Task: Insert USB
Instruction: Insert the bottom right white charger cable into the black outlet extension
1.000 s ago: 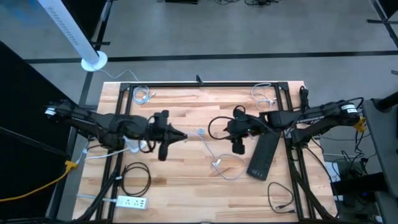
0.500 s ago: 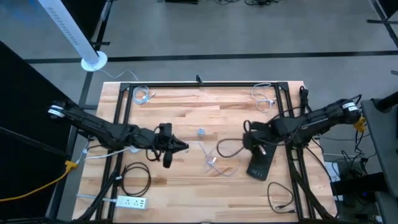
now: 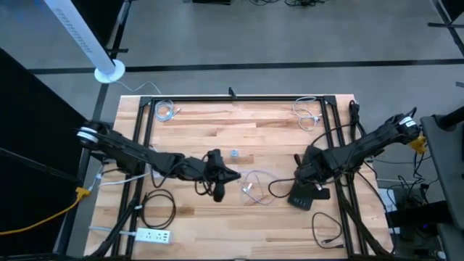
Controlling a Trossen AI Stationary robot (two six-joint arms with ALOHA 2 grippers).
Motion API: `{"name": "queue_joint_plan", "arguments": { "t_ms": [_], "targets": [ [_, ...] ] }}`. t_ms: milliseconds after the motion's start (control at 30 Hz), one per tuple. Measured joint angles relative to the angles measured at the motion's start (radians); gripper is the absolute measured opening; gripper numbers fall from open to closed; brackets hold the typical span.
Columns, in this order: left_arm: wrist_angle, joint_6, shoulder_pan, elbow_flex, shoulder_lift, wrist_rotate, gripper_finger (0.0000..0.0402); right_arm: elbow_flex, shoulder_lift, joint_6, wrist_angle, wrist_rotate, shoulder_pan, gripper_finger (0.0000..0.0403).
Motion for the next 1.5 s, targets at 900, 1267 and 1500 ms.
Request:
{"name": "queue_joint_plan", "arguments": {
  "t_ms": [900, 1267, 1500],
  "targets": [
    [-0.009, -0.085, -0.115, 0.117, 0.066, -0.154, 0.0, -0.127, 0.026, -0.158, 0.434, 0.105, -0.173, 0.0],
    [-0.007, -0.083, -0.172, 0.155, 0.066, -0.261, 0.0, -0.13, 0.037, -0.259, 0.529, 0.113, -0.384, 0.0],
    [0.012, 0.006, -0.135, 0.156, 0.074, -0.208, 0.0, -0.102, 0.078, -0.339, 0.603, 0.113, -0.451, 0.0]
  ]
}}
